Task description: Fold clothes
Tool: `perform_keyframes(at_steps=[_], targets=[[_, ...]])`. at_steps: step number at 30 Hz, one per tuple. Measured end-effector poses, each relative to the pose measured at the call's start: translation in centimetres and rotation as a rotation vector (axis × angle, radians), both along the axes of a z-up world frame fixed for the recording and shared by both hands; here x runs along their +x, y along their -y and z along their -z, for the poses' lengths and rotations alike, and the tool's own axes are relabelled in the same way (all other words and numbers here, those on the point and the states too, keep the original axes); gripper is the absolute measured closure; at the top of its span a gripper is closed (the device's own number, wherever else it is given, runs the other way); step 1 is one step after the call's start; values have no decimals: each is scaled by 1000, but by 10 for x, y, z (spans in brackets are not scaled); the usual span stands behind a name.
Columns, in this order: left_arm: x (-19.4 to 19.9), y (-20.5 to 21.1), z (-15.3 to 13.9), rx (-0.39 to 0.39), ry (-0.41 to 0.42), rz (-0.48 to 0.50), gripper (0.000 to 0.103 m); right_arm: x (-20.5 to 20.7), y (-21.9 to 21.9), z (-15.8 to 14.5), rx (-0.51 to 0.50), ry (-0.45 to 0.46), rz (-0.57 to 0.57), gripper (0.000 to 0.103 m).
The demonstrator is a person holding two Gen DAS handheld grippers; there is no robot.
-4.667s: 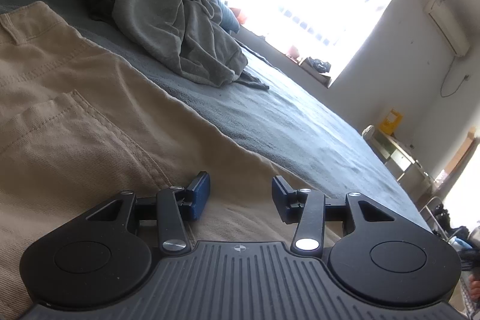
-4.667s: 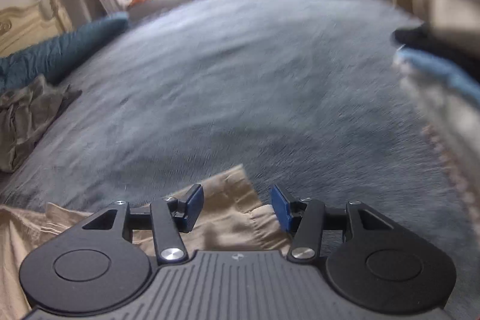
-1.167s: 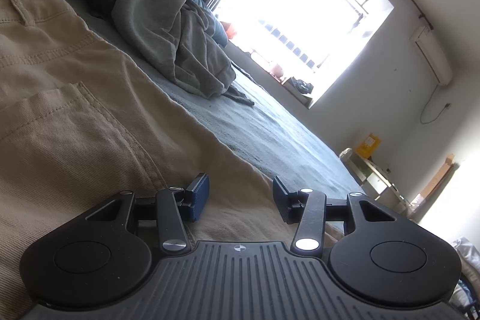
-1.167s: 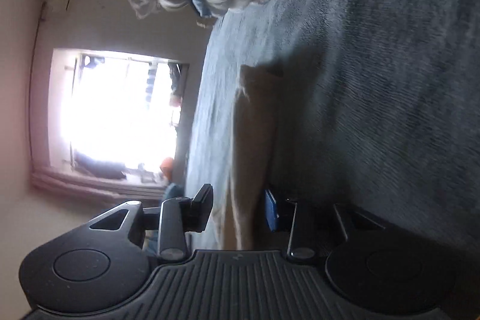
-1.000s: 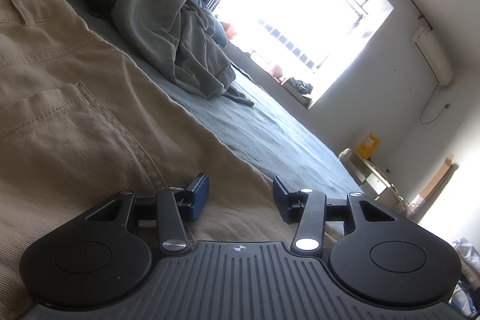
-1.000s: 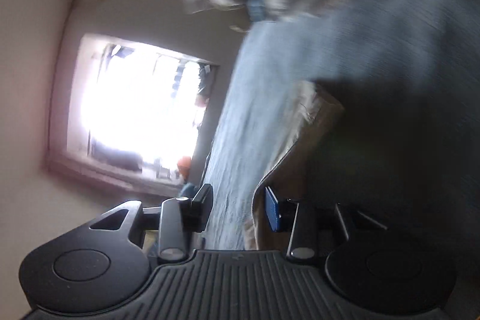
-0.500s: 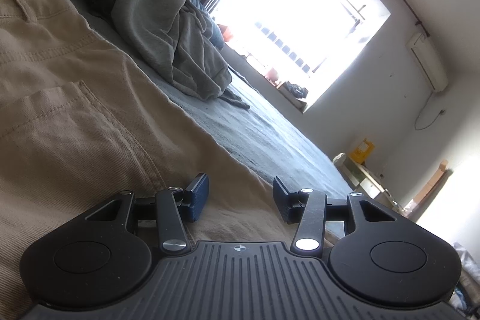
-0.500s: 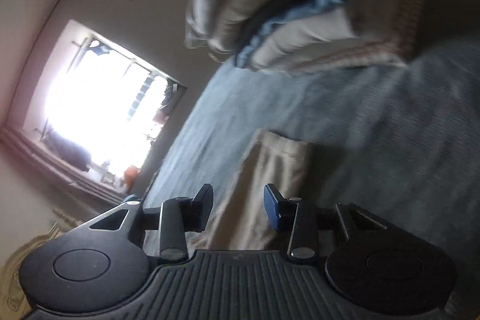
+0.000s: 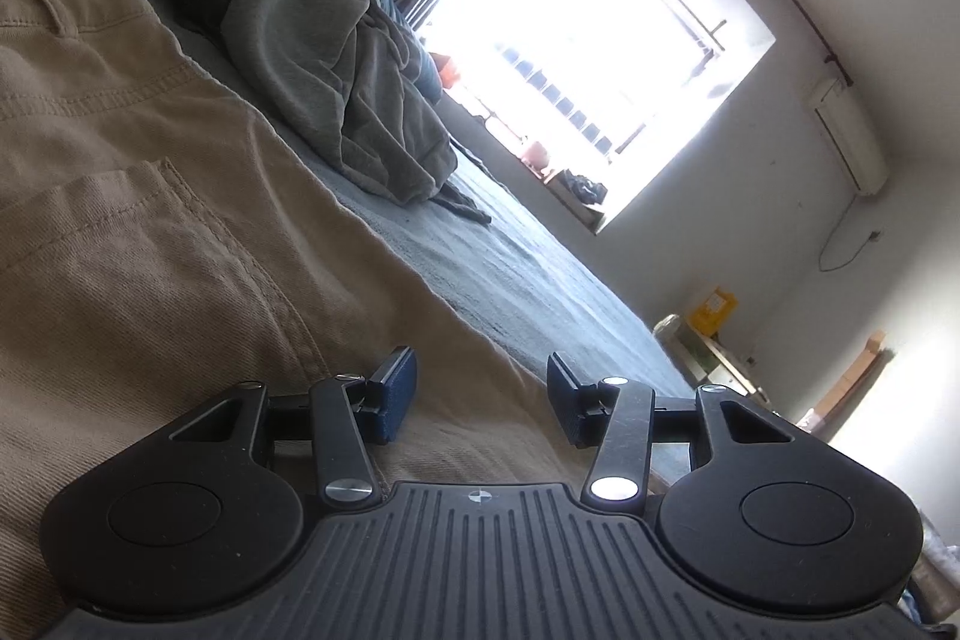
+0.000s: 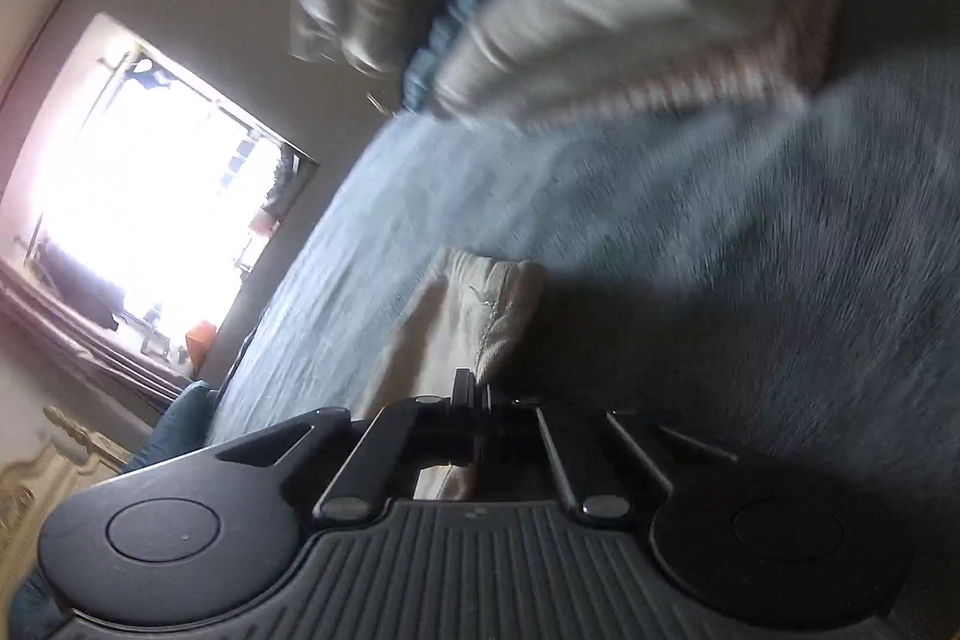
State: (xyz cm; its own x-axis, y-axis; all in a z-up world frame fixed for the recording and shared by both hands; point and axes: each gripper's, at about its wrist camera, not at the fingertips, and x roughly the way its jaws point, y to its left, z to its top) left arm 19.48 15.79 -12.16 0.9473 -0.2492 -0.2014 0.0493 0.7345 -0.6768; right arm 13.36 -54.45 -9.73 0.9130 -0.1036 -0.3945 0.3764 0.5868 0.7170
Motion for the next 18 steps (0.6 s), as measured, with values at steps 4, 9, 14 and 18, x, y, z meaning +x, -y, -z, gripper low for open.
perform_keyframes(at_steps=[4,9,14,18], targets=[[-1,-1,1,-8,7,2,55,-25,1,-7,-39,-38,17,101],[-1,-2,1,-14,9,4,55,-28,16,21,51,-94,35,101],[-2,-2,1,-17,11,4,55,-29,17,13,-29,-136,35,98],[-3,-1,2,-18,12,4,54,-43,9,-10,-220,-176,98,80]])
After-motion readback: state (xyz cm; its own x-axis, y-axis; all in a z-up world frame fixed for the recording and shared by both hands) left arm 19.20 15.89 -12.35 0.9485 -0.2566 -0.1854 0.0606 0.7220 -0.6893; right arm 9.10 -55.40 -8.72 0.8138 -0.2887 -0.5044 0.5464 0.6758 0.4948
